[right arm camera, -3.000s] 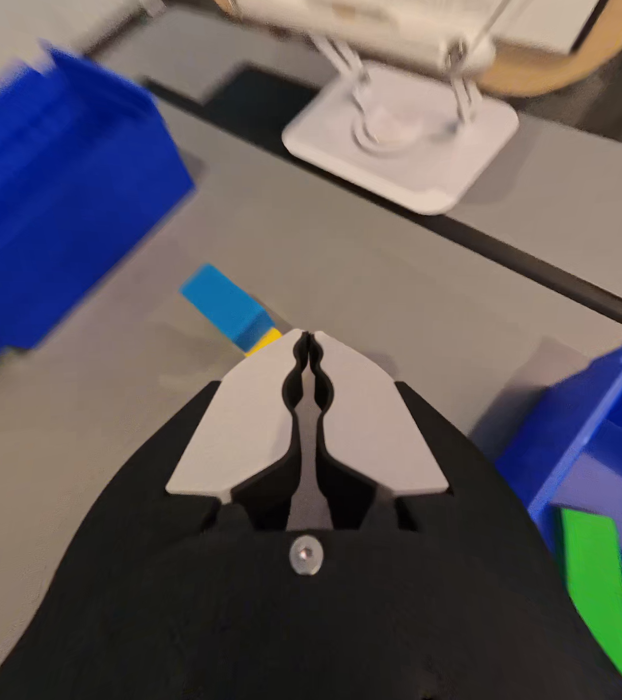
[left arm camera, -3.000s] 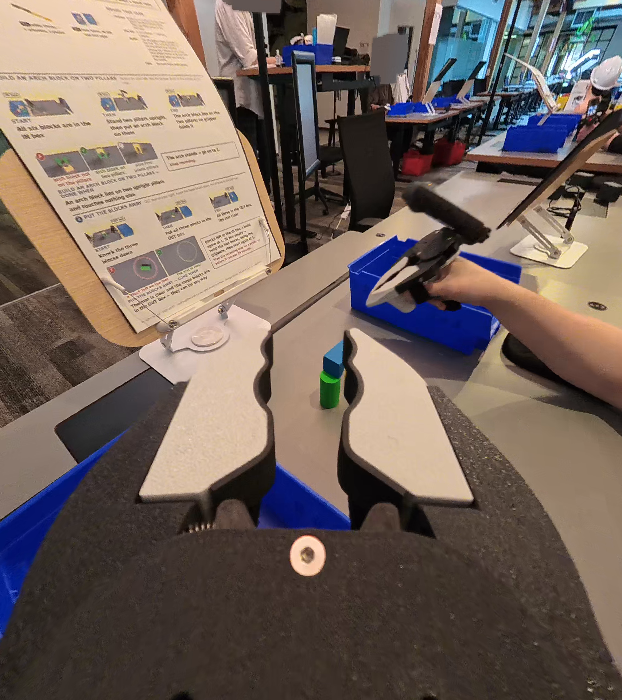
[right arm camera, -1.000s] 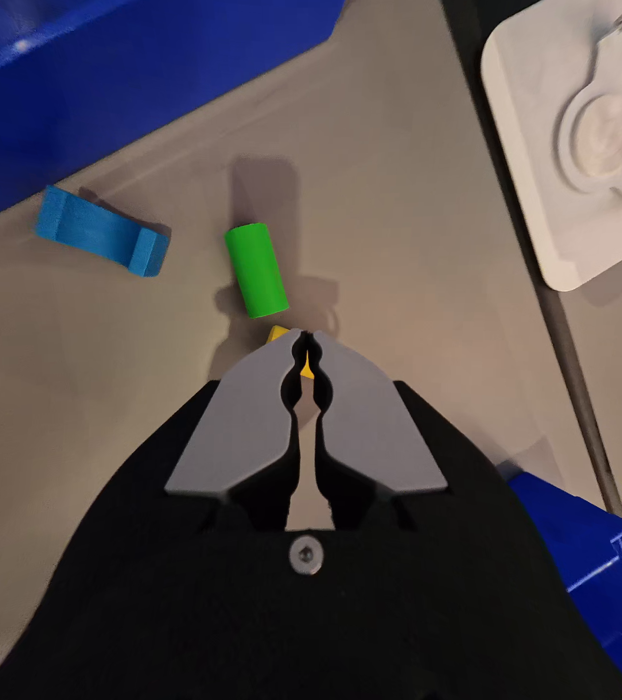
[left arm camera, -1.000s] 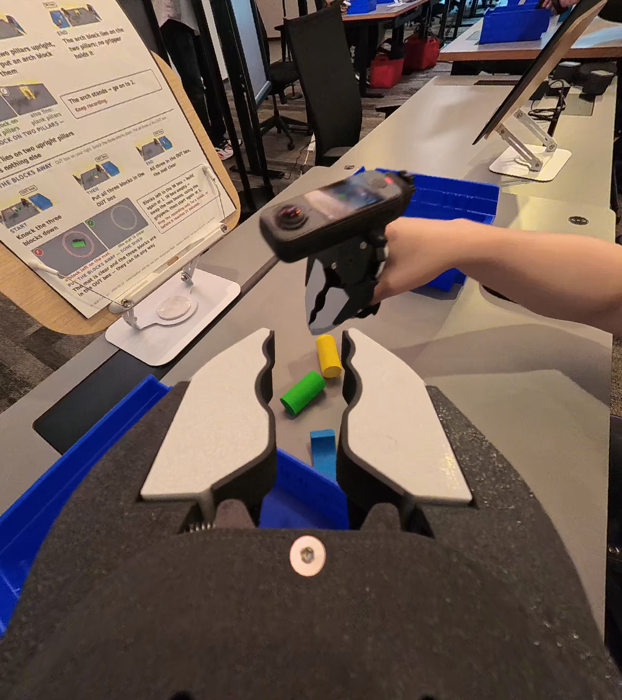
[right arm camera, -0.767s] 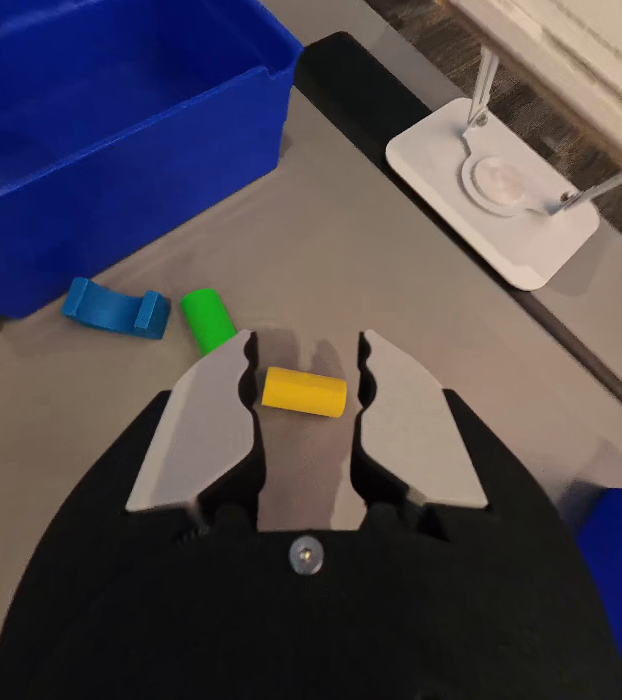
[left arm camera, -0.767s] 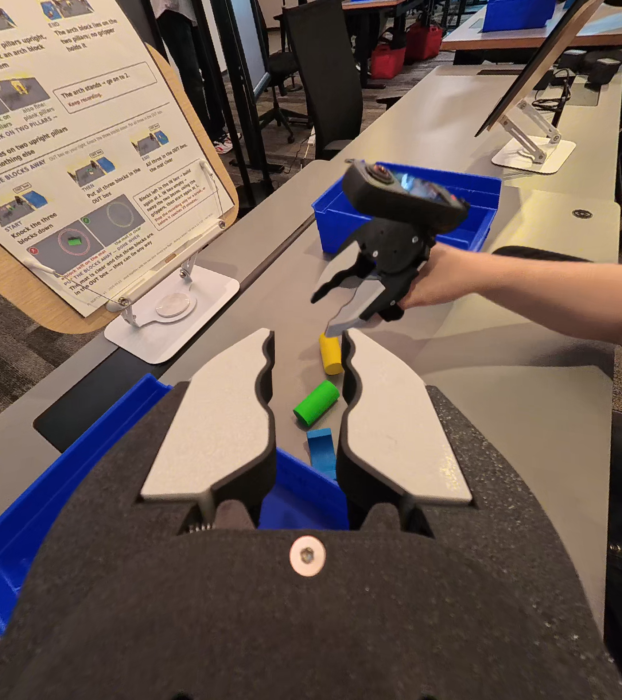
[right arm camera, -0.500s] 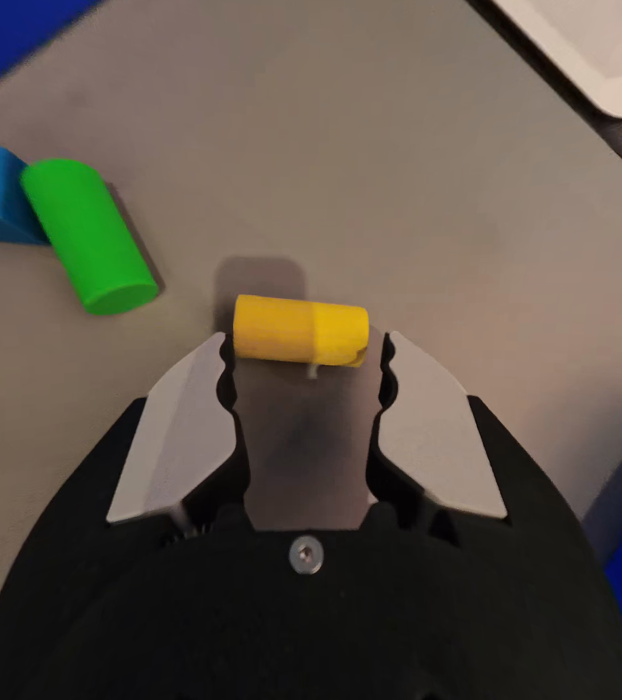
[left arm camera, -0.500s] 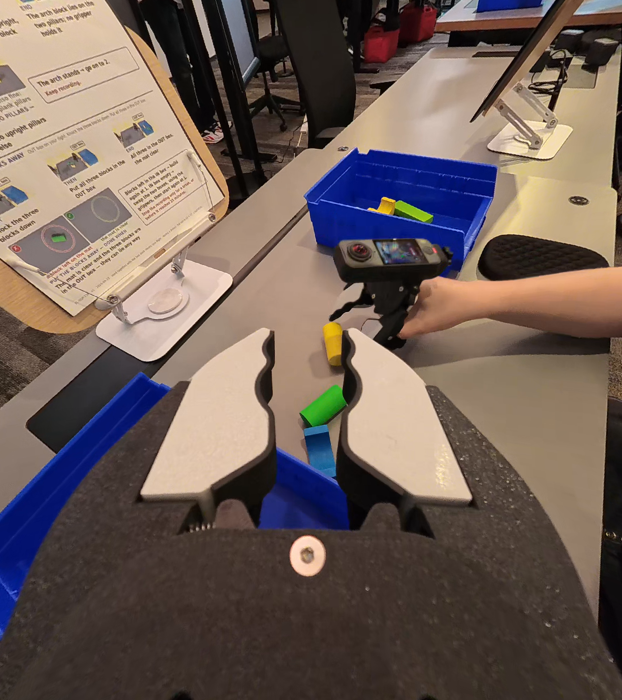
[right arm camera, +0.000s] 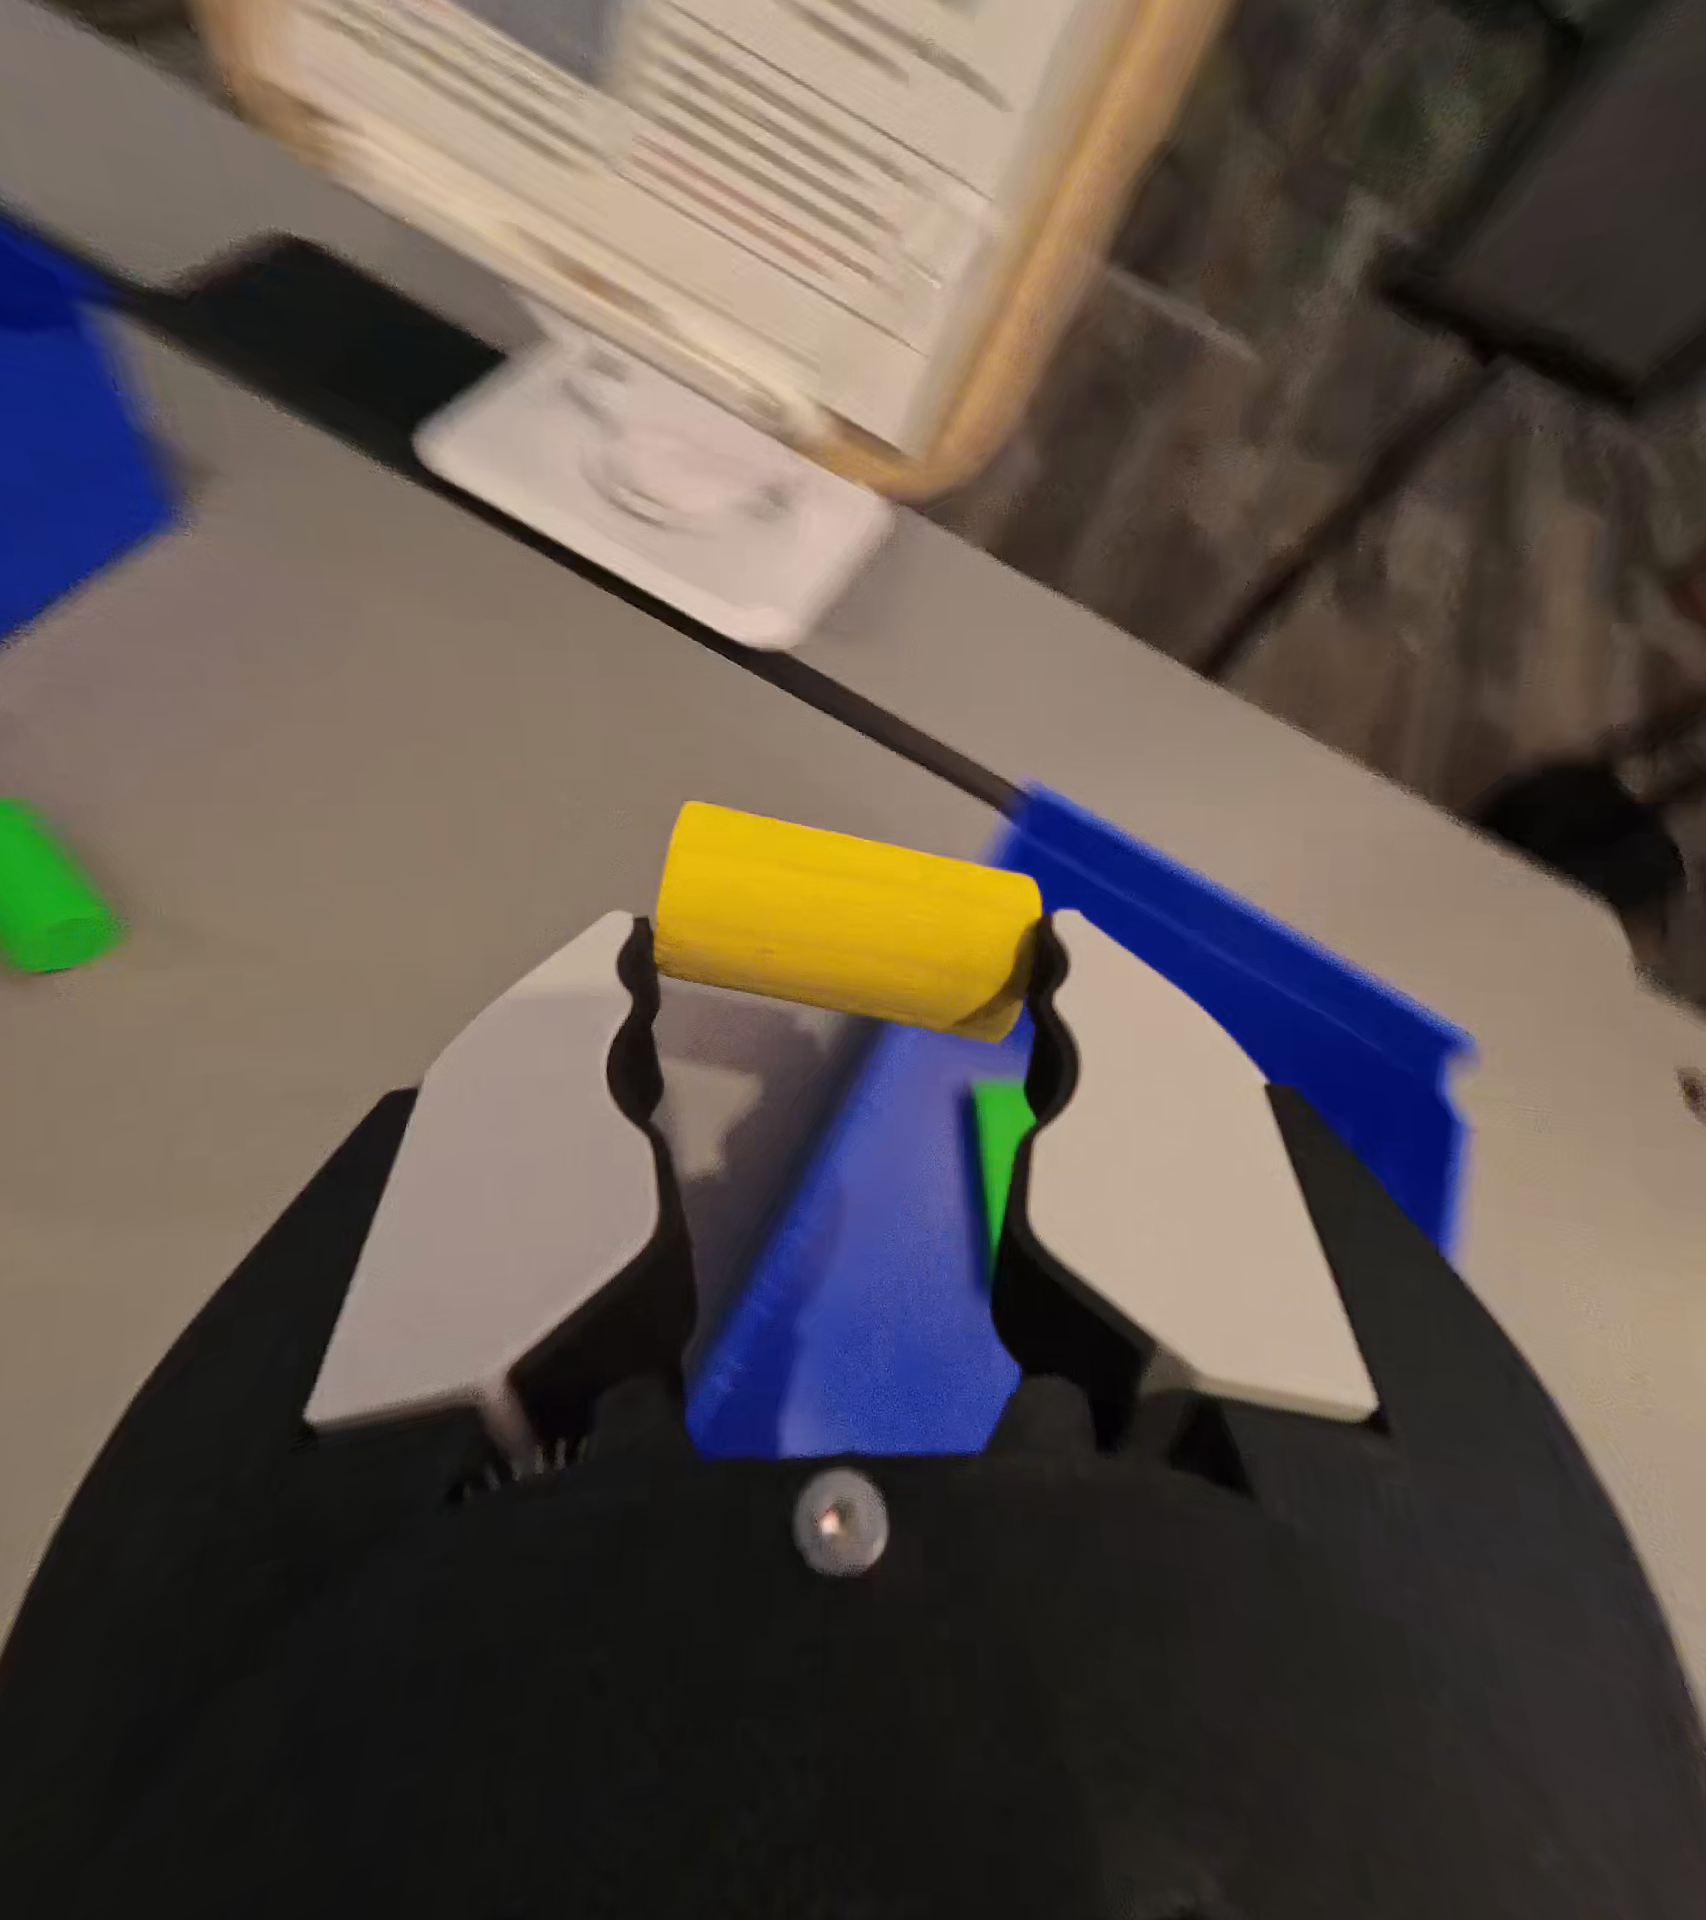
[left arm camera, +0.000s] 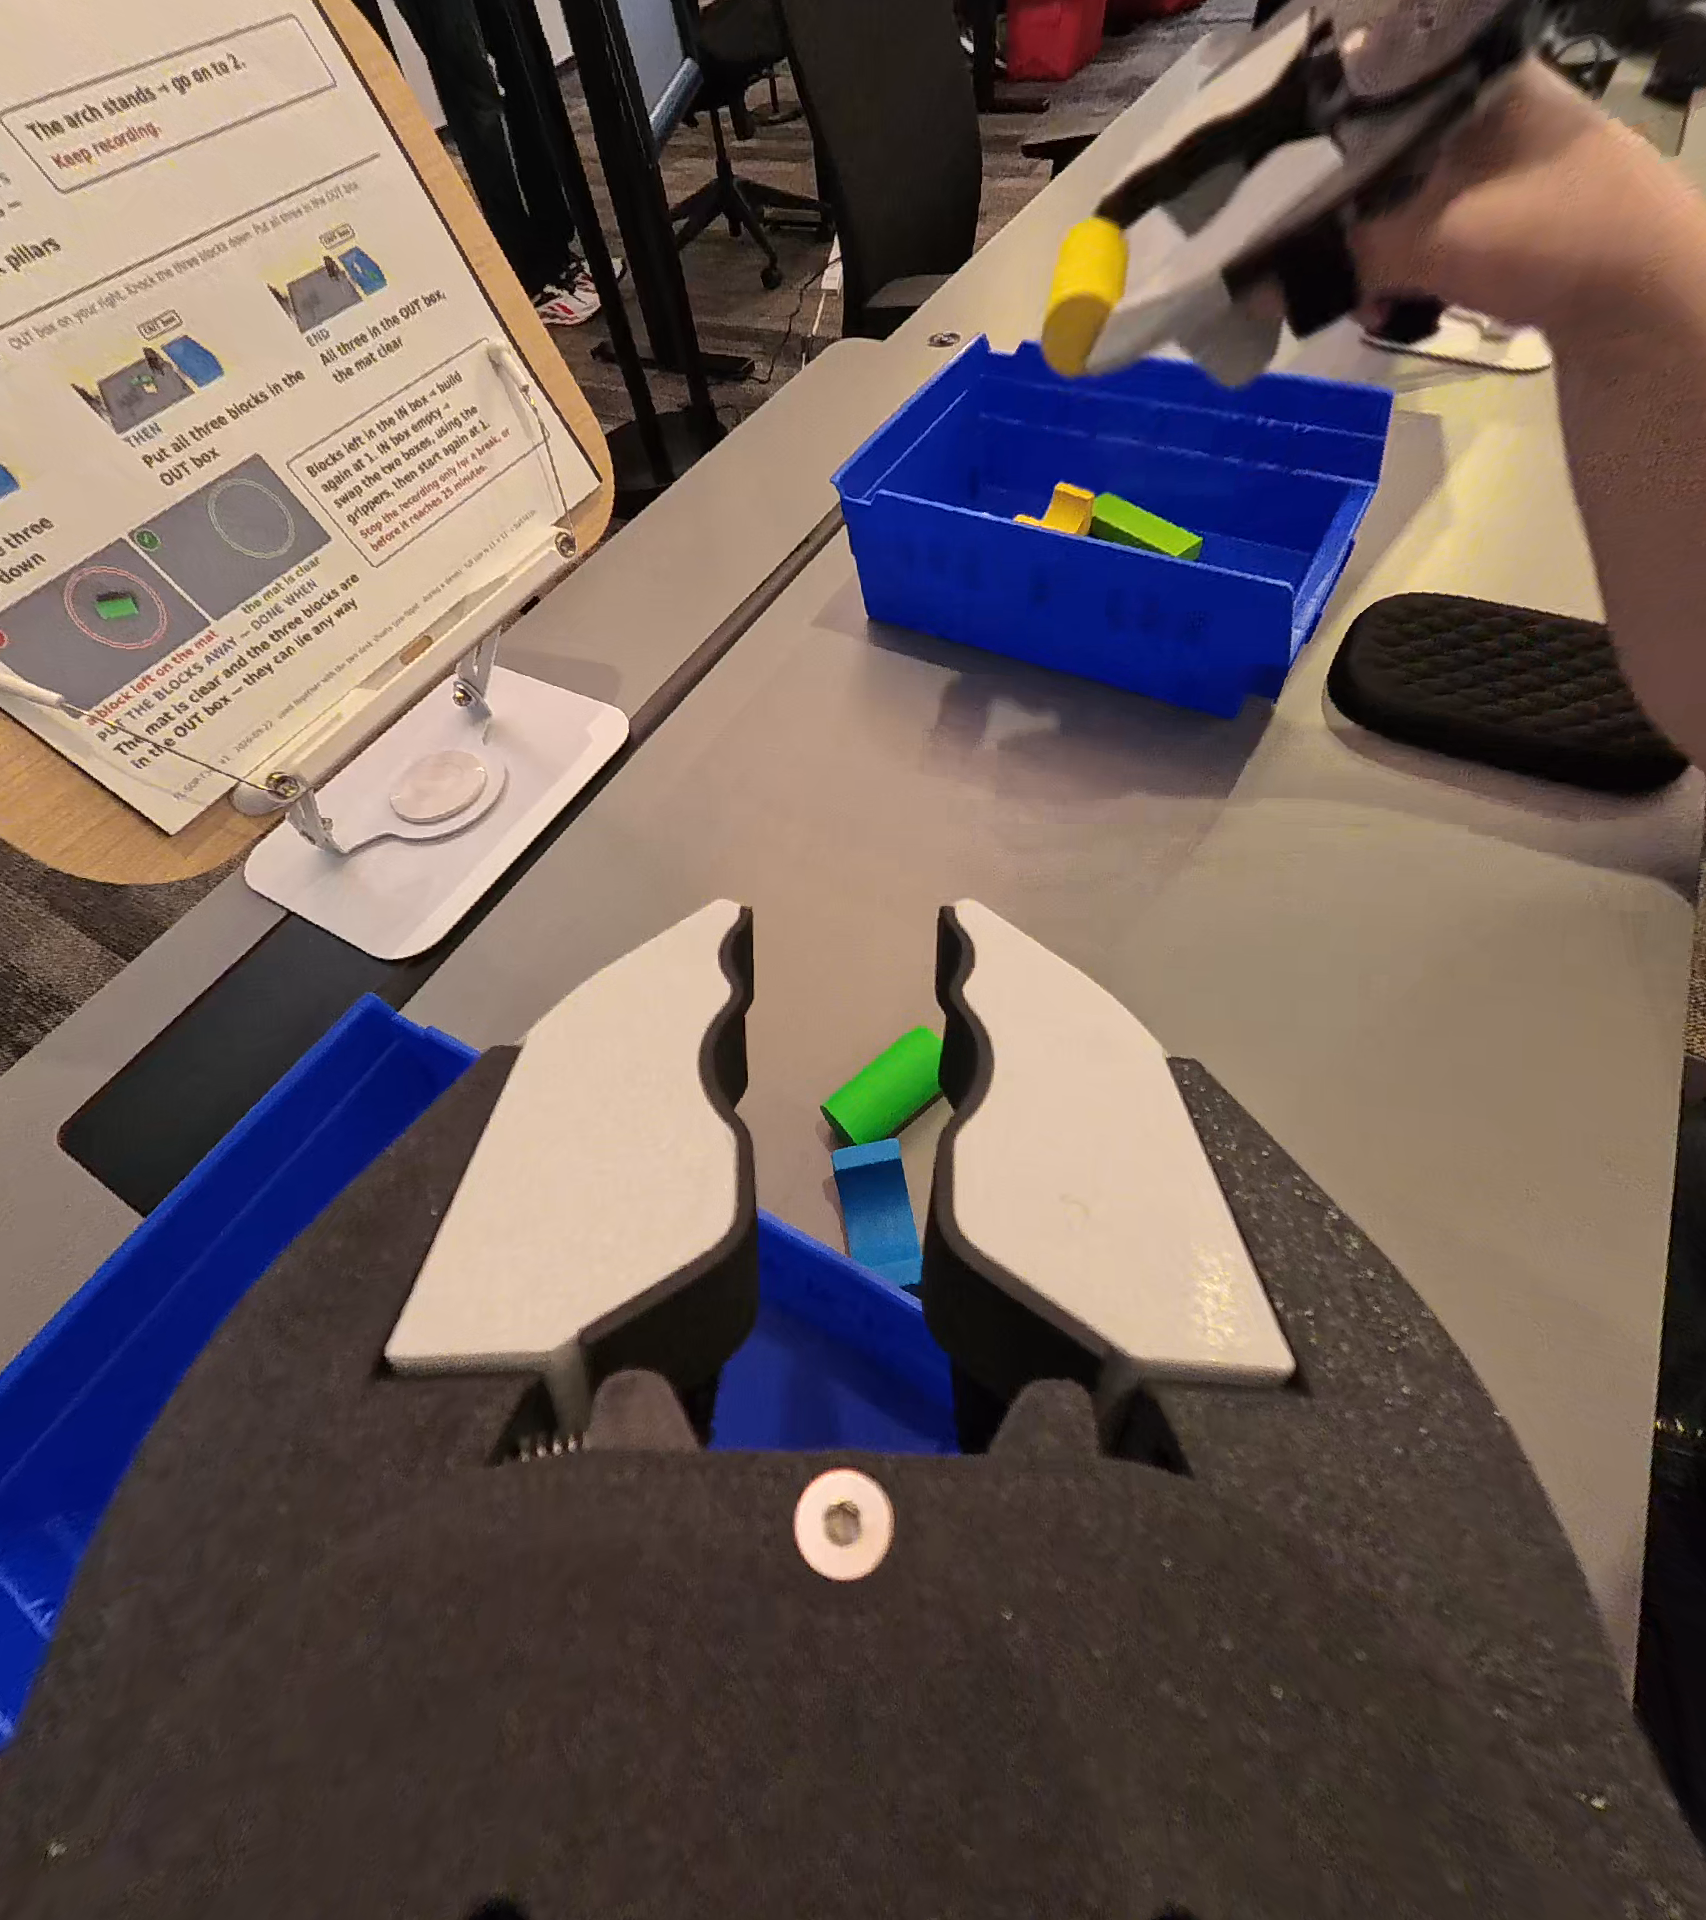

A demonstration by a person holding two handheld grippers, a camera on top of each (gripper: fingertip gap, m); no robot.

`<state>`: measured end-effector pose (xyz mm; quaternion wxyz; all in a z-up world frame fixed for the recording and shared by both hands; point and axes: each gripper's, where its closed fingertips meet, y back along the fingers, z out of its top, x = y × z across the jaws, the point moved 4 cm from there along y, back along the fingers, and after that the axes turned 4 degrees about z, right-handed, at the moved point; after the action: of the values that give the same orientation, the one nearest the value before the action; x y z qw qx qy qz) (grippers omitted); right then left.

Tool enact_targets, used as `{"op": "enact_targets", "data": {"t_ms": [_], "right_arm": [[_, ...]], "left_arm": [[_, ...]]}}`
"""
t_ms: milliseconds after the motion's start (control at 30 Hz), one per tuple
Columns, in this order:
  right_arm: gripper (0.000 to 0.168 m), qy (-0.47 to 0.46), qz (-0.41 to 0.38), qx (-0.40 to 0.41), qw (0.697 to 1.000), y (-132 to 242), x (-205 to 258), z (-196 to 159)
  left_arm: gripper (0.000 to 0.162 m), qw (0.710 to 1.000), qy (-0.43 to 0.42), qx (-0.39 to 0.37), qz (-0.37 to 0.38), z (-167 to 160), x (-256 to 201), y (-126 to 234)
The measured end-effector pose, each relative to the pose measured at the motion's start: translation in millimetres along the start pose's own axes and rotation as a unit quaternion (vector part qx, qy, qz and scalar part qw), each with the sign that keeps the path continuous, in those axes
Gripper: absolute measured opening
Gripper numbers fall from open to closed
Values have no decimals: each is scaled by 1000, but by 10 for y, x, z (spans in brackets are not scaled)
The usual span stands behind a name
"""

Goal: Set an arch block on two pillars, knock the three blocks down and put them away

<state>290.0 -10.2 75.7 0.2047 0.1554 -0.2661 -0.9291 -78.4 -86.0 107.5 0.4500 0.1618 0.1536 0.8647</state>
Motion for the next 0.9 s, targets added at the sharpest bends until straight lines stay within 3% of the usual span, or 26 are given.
{"op": "enact_targets", "data": {"t_ms": [67, 167, 233, 333, 433, 500, 567, 667, 733, 833, 900], "right_arm": [[70, -80, -18, 111, 990, -83, -485, -497], [71, -122, 5, 243, 962, -360, -659, -1364], [71, -129, 19, 282, 951, -517, -607, -1768], [73, -123, 5, 305, 944, -664, -614, -2050], [73, -131, -16, 273, 953, -577, -706, -1864], [73, -129, -41, 209, 969, -402, -731, -1474], [72, -108, -14, 112, 988, -248, -494, -936], [71, -24, 81, 16, 996, -193, 279, -294], [65, 60, 188, -10, 980, -316, 984, -106], [42, 165, 314, -15, 935, -708, 1905, -175], [38, 190, 348, 22, 918, -1047, 2293, -354]], "left_arm": [[33, 1000, -3, 0, -5, 8, -32, -7], [33, 1000, -12, 3, -8, 14, -70, -29], [33, 1000, -13, 8, -9, 5, -79, -50], [33, 1000, -10, 15, -13, -17, -81, -92], [33, 1000, -6, 26, -13, -47, -66, -121], [33, 1000, -5, 29, -10, -52, -53, -128], [33, 1000, -3, 27, -8, -44, -45, -134], [33, 1000, -3, 30, -7, -49, -46, -135], [33, 999, -7, 34, -5, -62, -49, -126], [33, 999, -9, 36, -4, -72, -45, -109], [33, 999, -7, 36, -8, -75, -41, -111]]}}
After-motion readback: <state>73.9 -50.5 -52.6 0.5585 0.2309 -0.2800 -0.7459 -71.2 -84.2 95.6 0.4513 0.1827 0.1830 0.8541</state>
